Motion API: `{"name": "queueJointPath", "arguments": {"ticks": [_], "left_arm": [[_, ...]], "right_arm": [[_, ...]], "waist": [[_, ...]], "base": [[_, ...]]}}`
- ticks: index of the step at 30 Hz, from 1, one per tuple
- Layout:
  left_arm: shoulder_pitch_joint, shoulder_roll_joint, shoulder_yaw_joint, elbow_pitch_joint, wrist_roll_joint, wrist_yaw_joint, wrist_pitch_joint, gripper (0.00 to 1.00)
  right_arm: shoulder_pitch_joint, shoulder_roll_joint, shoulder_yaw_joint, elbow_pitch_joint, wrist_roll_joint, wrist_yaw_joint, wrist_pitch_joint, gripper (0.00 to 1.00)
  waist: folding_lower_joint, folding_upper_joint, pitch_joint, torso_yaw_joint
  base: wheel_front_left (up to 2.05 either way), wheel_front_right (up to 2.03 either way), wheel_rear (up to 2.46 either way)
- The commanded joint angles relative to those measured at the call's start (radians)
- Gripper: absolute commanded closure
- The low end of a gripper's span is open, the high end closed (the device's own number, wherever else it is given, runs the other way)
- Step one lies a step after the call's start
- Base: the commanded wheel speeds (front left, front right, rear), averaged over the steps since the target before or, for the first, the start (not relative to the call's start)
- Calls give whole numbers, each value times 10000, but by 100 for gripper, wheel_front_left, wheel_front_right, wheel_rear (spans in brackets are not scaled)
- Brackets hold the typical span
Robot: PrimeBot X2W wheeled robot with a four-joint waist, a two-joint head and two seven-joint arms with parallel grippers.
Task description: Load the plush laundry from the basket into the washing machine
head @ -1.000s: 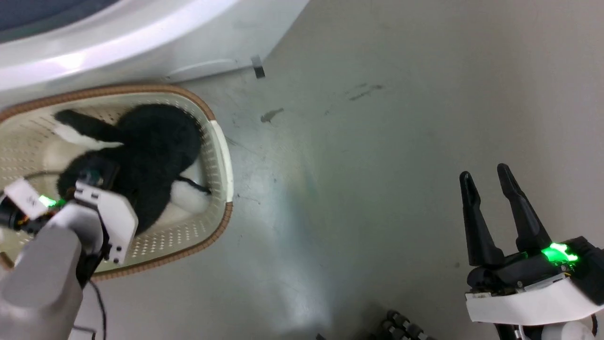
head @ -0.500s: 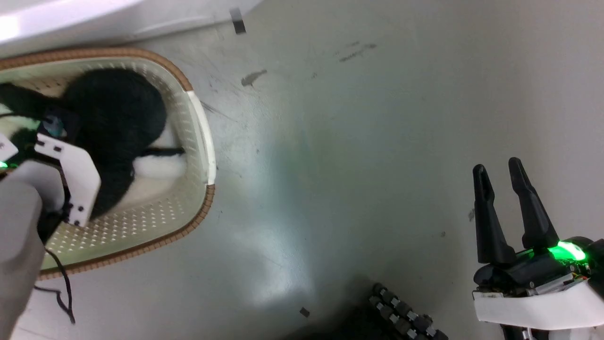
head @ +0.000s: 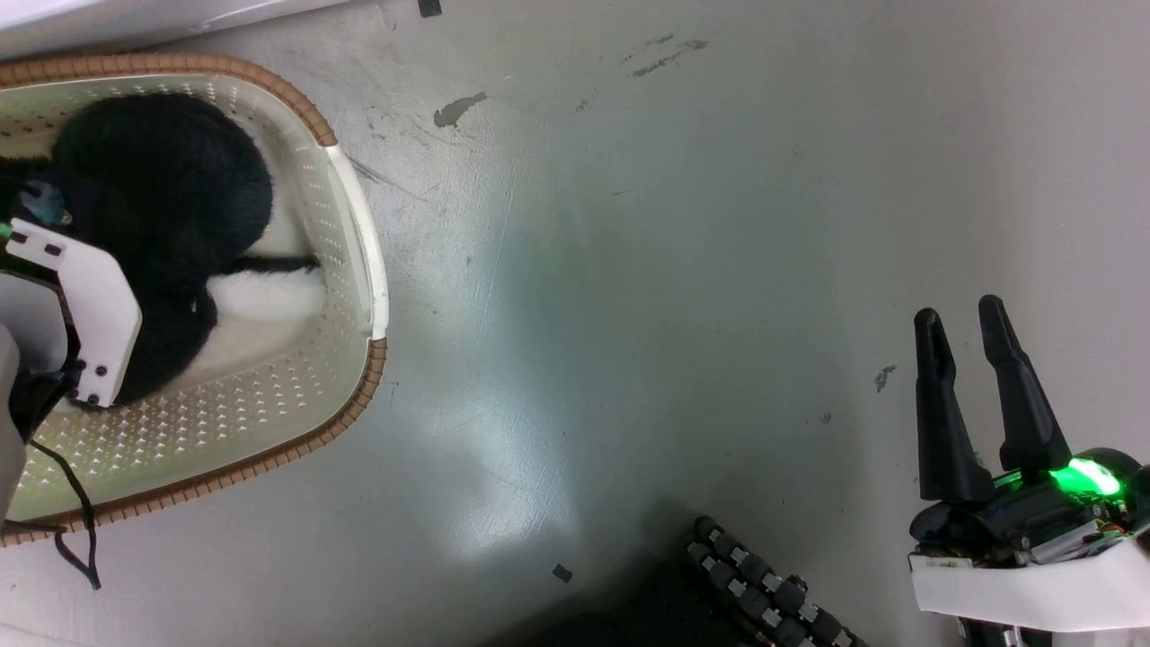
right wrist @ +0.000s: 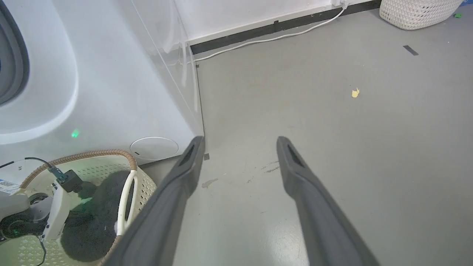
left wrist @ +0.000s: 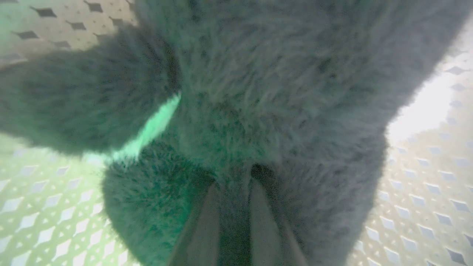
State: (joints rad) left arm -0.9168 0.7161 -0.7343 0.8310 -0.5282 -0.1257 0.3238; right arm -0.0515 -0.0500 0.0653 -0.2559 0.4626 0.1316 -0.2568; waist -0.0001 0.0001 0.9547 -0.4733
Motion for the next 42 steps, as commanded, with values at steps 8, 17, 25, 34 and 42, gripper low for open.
{"name": "queueJointPath", "arguments": {"ticks": [8, 17, 25, 34, 42], "left_arm": [[518, 128, -228, 482, -368, -50, -662, 100], [1420, -885, 115, 967, -1005, 61, -2900, 100], [2280, -2254, 64, 1535, -1358, 23, -4588, 100], [3103, -3093, 141, 1385, -1347, 65, -5800, 100], [4686, -3147, 1825, -1473, -546, 796, -5852, 100]], "right_arm": [[-421, -2, -4, 373, 152, -9, -49, 0], [-568, -2, -634, 939, -587, -9, -49, 0], [-243, -2, -1195, 1185, -1372, -9, -49, 0], [157, -2, -1507, 1383, -1904, -9, -49, 0], [498, -2, -1694, 1480, -2126, -9, -49, 0]], "waist": [[1, -1, -561, -240], [1, -1, -2810, 314], [1, -1, -4817, 1251], [1, -1, -6369, 2168], [1, -1, -7266, 2752]], "base": [[0, 0, 0], [0, 0, 0], [0, 0, 0], [0, 0, 0], [0, 0, 0]]}}
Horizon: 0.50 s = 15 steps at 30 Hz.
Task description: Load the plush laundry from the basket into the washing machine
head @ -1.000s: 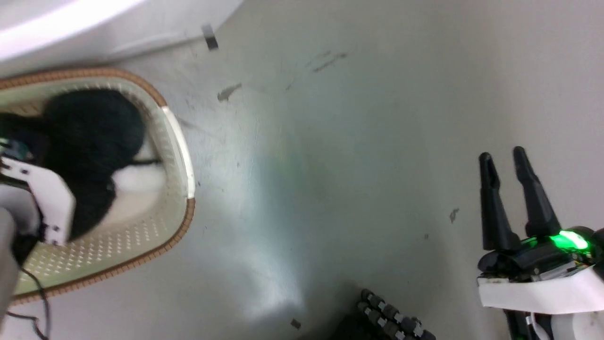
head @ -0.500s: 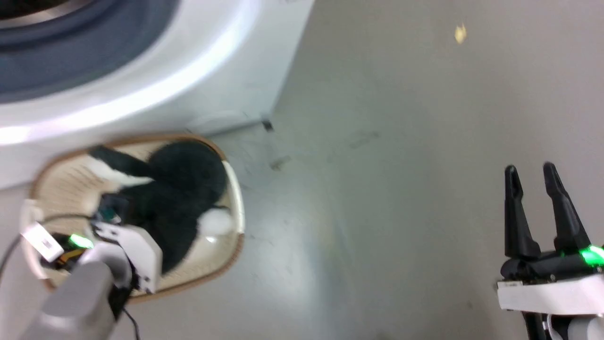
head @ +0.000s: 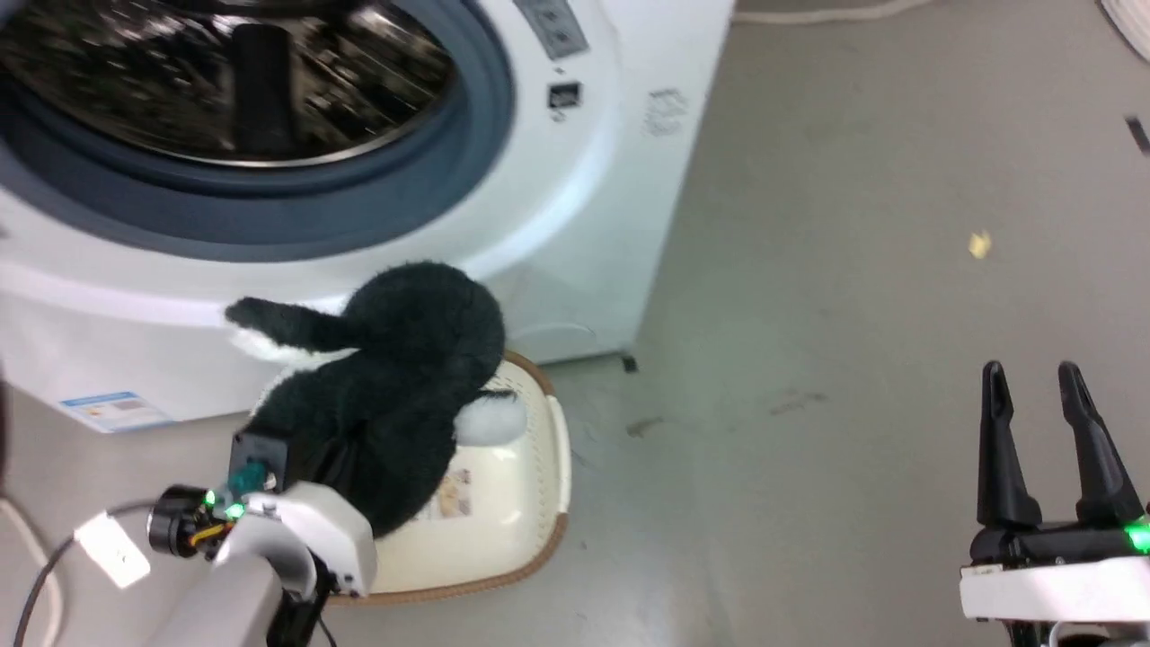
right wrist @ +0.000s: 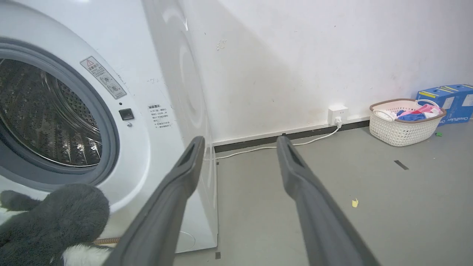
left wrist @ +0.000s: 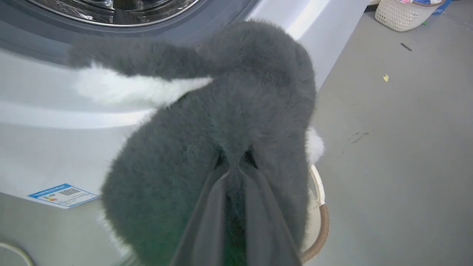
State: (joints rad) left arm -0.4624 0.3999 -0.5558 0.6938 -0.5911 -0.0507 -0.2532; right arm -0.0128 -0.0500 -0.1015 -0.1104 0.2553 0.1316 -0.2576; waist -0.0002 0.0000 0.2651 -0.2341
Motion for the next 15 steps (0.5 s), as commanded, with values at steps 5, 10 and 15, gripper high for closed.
{"name": "queueJointPath", "arguments": {"ticks": [5, 10, 15], "left_arm": [[1299, -94, 1258, -2085, 902, 287, -84, 100], [2107, -344, 2618, -3732, 1452, 219, -84, 100], [2319, -686, 3783, -5014, 1947, 28, -85, 100]], "right_arm": [[272, -2, -86, 17, -107, -9, -42, 0], [319, -2, -83, -42, -125, -9, -42, 0], [186, -2, 10, -123, 43, -9, -42, 0]], "waist": [[2, 0, -680, 541], [2, 0, -672, 588], [2, 0, -234, 503]], "base": [[0, 0, 0], [0, 0, 0], [0, 0, 0]]}}
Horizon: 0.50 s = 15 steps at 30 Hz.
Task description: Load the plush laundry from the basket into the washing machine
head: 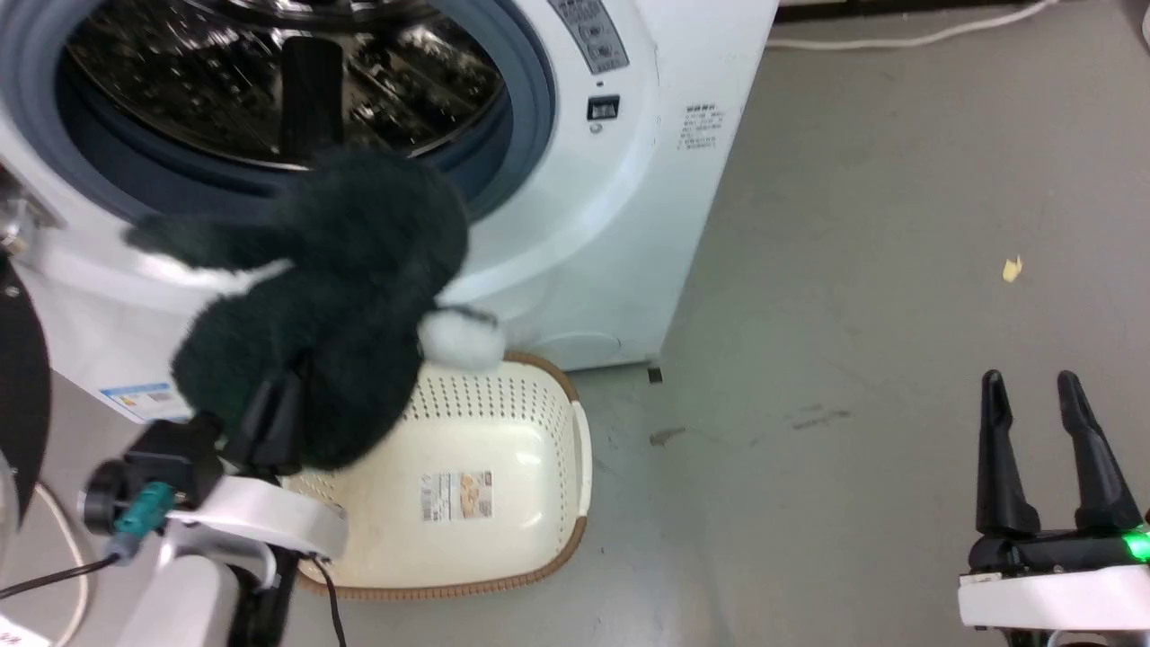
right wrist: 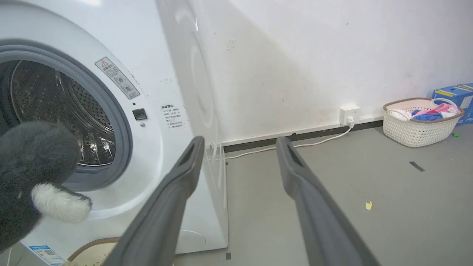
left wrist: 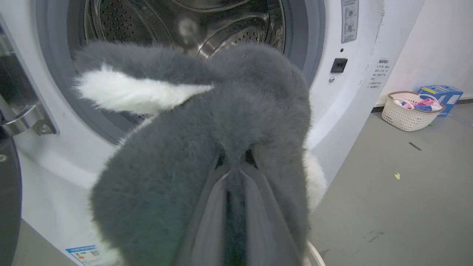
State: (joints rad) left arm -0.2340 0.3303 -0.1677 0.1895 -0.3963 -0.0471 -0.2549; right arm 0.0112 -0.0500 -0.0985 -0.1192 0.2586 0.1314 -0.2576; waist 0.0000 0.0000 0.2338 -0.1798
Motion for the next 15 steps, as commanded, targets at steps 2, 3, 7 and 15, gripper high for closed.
{"name": "queueJointPath", "arguments": {"ticks": [2, 3, 7, 15], "left_arm": [[-17, -29, 225, -202, 118, -109, -67, 100], [-117, -24, 371, -318, 148, -165, -67, 100], [-886, 270, 841, -695, 181, -392, -68, 100], [-3974, 1478, 1086, -550, -59, -659, 786, 100]], "right_arm": [[-128, -2, 82, -72, 65, -7, -42, 0], [-165, -2, 121, -103, 102, -7, -42, 0], [-378, -2, 264, -245, 225, -7, -42, 0], [-972, -2, 438, -506, 802, -7, -42, 0]], "waist": [[0, 0, 328, -138], [0, 0, 481, -190], [0, 0, 1353, -464], [0, 0, 3277, -1087]], "base": [[0, 0, 0], [0, 0, 0], [0, 0, 0], [0, 0, 0]]}}
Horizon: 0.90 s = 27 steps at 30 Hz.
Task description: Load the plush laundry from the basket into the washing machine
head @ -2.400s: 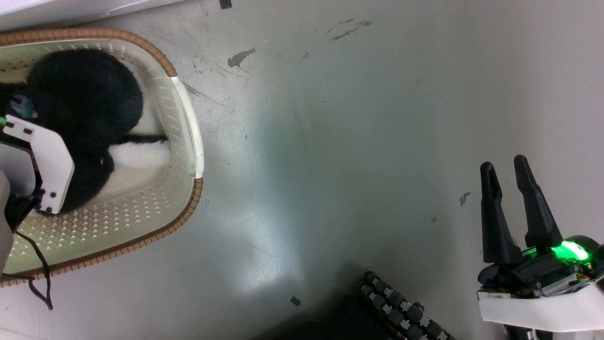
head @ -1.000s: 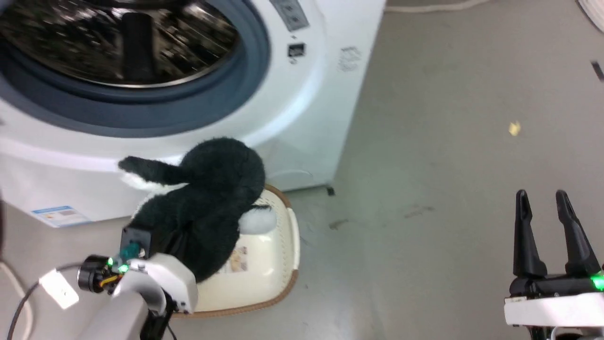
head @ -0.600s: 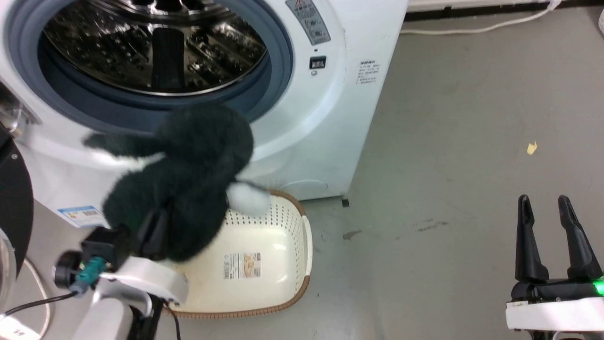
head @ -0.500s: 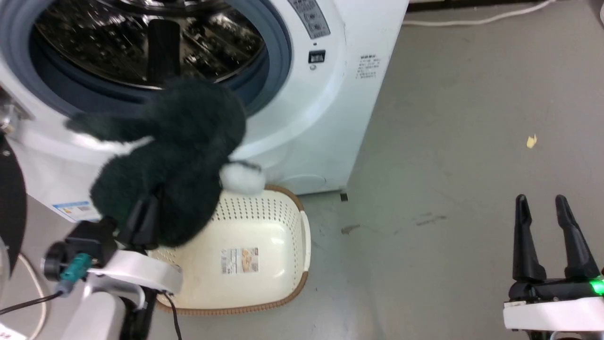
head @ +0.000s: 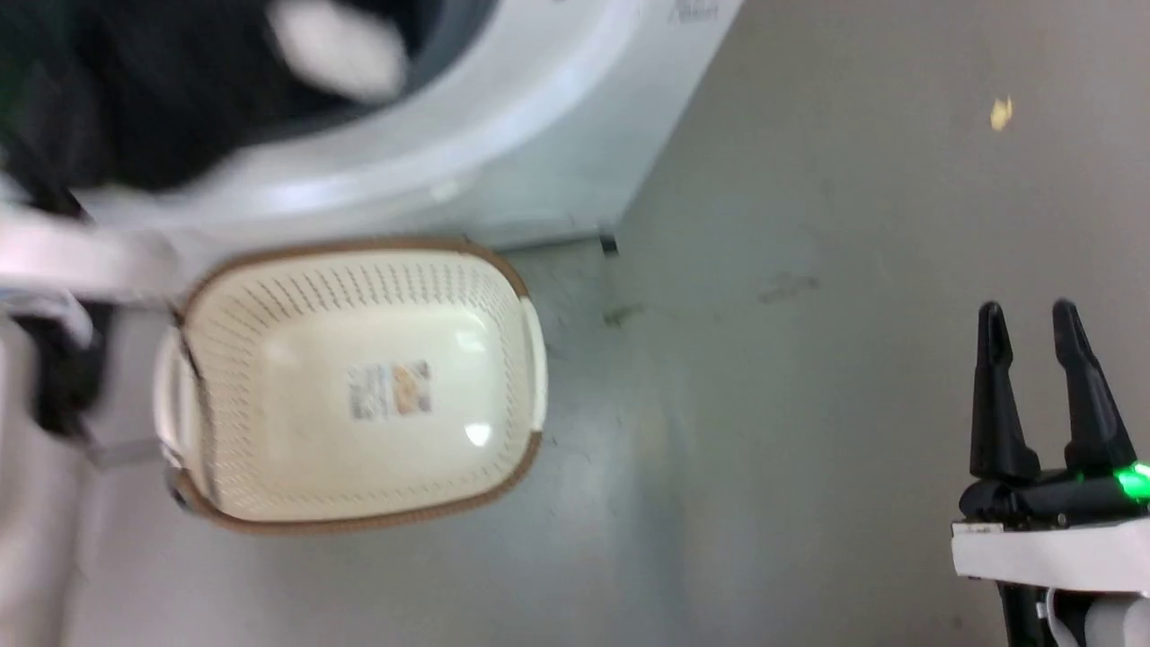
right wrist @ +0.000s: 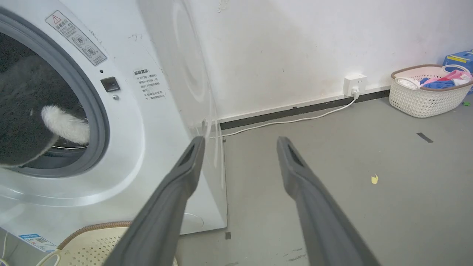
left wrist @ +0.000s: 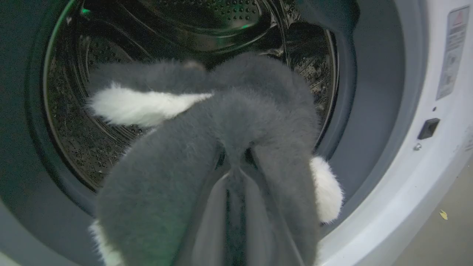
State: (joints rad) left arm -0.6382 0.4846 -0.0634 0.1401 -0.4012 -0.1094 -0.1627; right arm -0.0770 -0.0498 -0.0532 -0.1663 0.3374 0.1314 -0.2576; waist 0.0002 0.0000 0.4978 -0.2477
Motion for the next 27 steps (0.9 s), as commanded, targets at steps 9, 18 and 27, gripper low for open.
{"name": "queueJointPath", "arguments": {"ticks": [9, 18, 27], "left_arm": [[-3599, 1331, -796, 1283, 208, -181, 1614, 100], [-7019, 2173, -2016, 3757, 480, -209, 2474, 100], [-8536, 2351, -3331, 5948, 334, -211, 2654, 100]], "right_arm": [[-472, -4, 335, -135, 633, -7, -42, 0], [-787, -4, 836, -237, 1088, -7, -42, 0], [-834, -4, 943, -237, 1176, -7, -42, 0]], "waist": [[-2, 0, 2055, -1237], [-2, 0, 2881, -1877], [-2, 0, 3160, -2032]], "base": [[0, 0, 0], [0, 0, 0], [0, 0, 0]]}}
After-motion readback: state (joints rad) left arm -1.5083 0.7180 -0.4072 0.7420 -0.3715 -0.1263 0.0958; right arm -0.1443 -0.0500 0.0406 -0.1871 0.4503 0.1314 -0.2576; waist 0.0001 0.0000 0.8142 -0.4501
